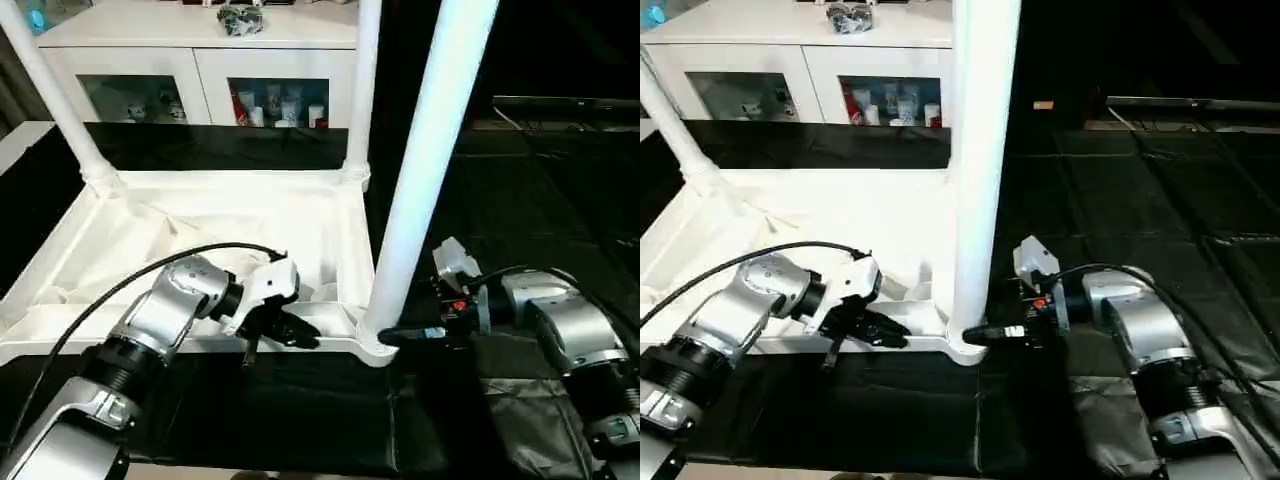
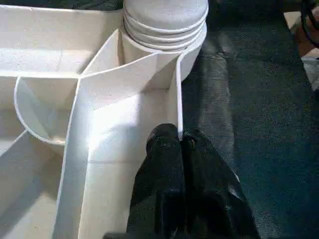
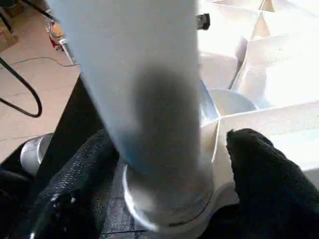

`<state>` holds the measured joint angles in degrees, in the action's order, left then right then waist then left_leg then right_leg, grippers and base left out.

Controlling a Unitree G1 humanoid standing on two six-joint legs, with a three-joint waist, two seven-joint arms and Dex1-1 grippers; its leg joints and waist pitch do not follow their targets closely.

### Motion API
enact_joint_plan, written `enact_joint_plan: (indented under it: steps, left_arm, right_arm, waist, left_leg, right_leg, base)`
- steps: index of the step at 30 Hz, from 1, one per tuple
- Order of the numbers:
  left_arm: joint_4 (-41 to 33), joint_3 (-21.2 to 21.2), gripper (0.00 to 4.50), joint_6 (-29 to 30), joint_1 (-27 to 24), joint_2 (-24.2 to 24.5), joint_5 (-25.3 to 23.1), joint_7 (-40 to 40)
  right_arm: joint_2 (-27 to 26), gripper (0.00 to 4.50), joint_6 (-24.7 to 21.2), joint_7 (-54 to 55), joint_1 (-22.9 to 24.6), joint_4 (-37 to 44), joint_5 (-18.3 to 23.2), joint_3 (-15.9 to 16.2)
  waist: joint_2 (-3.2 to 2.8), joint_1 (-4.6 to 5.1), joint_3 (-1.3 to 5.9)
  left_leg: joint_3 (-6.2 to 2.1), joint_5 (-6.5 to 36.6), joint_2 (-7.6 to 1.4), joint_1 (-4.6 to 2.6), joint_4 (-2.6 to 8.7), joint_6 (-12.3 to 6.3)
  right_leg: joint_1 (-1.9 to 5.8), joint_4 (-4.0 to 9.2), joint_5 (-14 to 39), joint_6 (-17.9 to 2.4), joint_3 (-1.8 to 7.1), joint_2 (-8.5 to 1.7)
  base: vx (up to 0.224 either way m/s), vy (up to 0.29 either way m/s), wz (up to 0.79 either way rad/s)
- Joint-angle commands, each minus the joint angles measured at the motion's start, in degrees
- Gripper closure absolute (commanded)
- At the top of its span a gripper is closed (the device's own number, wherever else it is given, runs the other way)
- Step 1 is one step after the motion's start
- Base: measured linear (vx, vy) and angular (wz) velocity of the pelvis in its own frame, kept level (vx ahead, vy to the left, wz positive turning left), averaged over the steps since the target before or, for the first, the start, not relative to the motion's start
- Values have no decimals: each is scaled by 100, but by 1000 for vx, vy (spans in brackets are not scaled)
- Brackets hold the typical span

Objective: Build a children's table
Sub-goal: Rotate leg to tighten

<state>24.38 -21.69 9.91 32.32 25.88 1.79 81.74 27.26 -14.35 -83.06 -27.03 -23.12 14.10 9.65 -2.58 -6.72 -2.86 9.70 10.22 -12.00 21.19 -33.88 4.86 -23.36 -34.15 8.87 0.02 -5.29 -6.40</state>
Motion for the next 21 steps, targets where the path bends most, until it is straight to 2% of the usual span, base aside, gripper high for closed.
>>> enact_joint_plan:
  steps: [1, 6, 9, 12, 21]
  left_arm:
    - [-260, -133, 450, -105, 57, -42, 123, 240]
    - [-268, -136, 450, -106, 54, -45, 115, 264]
    - [-277, -139, 450, -93, 57, -48, 111, 263]
    - [-279, -139, 450, -90, 57, -49, 111, 261]
    - [-201, -83, 450, -43, 44, -88, 119, 115]
  right_arm:
    - [-34, 126, 47, -43, -121, 2, 109, 49]
    - [-69, 178, 23, -62, -126, -25, 119, 55]
    - [-74, 186, -26, -129, -100, -14, 141, 65]
    - [-74, 226, -32, -137, -96, -11, 143, 66]
    - [-93, 246, -90, -207, -24, 57, 184, 82]
  waist:
    - [56, 32, 422]
    - [53, 35, 420]
    - [46, 36, 423]
    - [49, 35, 424]
    - [65, 35, 422]
  left_leg:
    - [38, 1239, -99, -39, 394, -328]
    - [40, 1282, -95, -46, 393, -317]
    - [36, 1280, -95, -45, 394, -317]
    - [38, 1267, -96, -49, 392, -322]
    - [38, 1256, -93, -45, 391, -318]
  right_leg:
    - [320, 330, 1342, -1417, 219, -168]
    - [320, 342, 1406, -1405, 219, -170]
    - [324, 335, 1377, -1411, 216, -166]
    - [321, 334, 1351, -1425, 218, -164]
    - [323, 336, 1415, -1399, 220, -166]
  base:
    - [0, 0, 0]
    - [0, 0, 0]
    - [0, 0, 0]
    - [0, 0, 0]
    - [0, 0, 0]
